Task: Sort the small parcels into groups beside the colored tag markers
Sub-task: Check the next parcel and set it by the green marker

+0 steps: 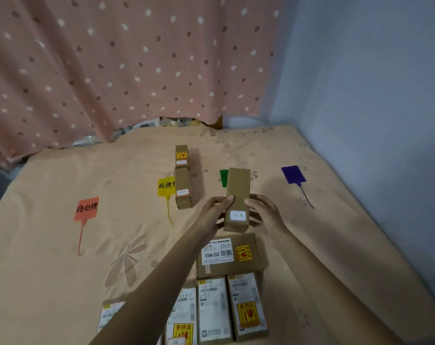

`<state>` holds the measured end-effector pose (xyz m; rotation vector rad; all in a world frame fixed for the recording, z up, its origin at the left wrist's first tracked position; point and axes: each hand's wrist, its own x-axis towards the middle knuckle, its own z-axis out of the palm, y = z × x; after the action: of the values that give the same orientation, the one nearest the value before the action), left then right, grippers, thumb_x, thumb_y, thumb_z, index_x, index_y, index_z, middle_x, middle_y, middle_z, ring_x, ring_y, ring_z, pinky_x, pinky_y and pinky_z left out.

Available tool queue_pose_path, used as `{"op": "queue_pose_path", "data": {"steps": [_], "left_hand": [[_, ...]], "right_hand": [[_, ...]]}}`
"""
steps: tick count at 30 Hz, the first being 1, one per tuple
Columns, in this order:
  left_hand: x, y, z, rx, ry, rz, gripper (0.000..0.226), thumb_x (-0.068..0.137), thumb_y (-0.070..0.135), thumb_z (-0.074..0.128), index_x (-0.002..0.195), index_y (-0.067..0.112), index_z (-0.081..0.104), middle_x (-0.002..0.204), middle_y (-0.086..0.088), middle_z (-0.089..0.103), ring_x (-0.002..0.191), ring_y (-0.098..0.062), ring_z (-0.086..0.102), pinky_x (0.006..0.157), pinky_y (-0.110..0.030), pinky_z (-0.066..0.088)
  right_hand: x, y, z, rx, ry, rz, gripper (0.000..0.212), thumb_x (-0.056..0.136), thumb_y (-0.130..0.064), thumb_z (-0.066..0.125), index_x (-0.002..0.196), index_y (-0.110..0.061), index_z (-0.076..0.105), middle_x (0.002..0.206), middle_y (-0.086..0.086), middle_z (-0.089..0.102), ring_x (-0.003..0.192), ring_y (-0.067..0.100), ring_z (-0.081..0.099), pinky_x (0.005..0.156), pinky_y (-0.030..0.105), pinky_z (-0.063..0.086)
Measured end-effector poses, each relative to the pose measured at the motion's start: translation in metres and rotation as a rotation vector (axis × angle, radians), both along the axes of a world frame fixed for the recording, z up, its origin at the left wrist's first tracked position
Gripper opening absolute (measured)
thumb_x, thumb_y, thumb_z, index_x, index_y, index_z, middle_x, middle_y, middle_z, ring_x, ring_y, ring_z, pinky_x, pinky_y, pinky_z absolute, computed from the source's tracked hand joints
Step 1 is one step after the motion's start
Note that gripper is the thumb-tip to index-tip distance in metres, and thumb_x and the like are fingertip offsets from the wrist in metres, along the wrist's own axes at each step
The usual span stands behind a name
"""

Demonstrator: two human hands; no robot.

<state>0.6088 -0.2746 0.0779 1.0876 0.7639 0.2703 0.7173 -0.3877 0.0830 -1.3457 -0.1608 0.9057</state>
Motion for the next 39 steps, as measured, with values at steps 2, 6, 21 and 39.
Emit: {"op": "queue_pose_path", "data": {"steps": [2, 6, 21, 39], "left_hand": [[0.033, -0.015, -0.001, -0.006, 0.023, 0.022, 0.048, 0.086, 0.036, 0.068, 0.119, 0.004, 0.053, 0.099, -0.009, 0.065, 0.092, -0.026, 0.062, 0.071, -0.034, 0.047], [0.100, -0.040, -0.004, 0.006, 0.050, 0.075, 0.045, 0.087, 0.037, 0.065, 0.118, 0.006, 0.056, 0.100, -0.010, 0.066, 0.090, -0.023, 0.064, 0.058, -0.025, 0.047], [0.229, 0.010, -0.044, 0.114, 0.146, 0.183, 0.018, 0.093, 0.029, 0.060, 0.096, 0.014, 0.070, 0.101, -0.013, 0.072, 0.092, -0.024, 0.067, 0.087, -0.040, 0.053], [0.316, 0.132, -0.163, 0.079, 0.282, 0.109, 0.011, 0.097, 0.021, 0.055, 0.092, 0.018, 0.065, 0.097, -0.008, 0.067, 0.087, -0.023, 0.063, 0.082, -0.037, 0.052]], "right_hand": [[0.032, -0.010, -0.005, -0.011, -0.001, 0.018, 0.027, 0.087, -0.018, 0.068, 0.112, -0.013, 0.061, 0.098, 0.008, 0.071, 0.090, 0.023, 0.069, 0.064, 0.028, 0.052], [0.103, -0.023, -0.011, -0.047, -0.005, 0.064, 0.028, 0.088, -0.018, 0.066, 0.115, -0.014, 0.059, 0.105, 0.010, 0.069, 0.095, 0.024, 0.068, 0.070, 0.031, 0.054], [0.237, 0.043, -0.055, -0.189, -0.085, 0.171, 0.016, 0.089, -0.022, 0.066, 0.105, -0.020, 0.063, 0.106, 0.008, 0.071, 0.100, 0.025, 0.069, 0.082, 0.037, 0.056], [0.311, 0.176, -0.169, -0.452, -0.219, 0.217, 0.020, 0.094, -0.034, 0.054, 0.106, -0.023, 0.065, 0.098, 0.004, 0.069, 0.091, 0.025, 0.066, 0.083, 0.037, 0.052]]}}
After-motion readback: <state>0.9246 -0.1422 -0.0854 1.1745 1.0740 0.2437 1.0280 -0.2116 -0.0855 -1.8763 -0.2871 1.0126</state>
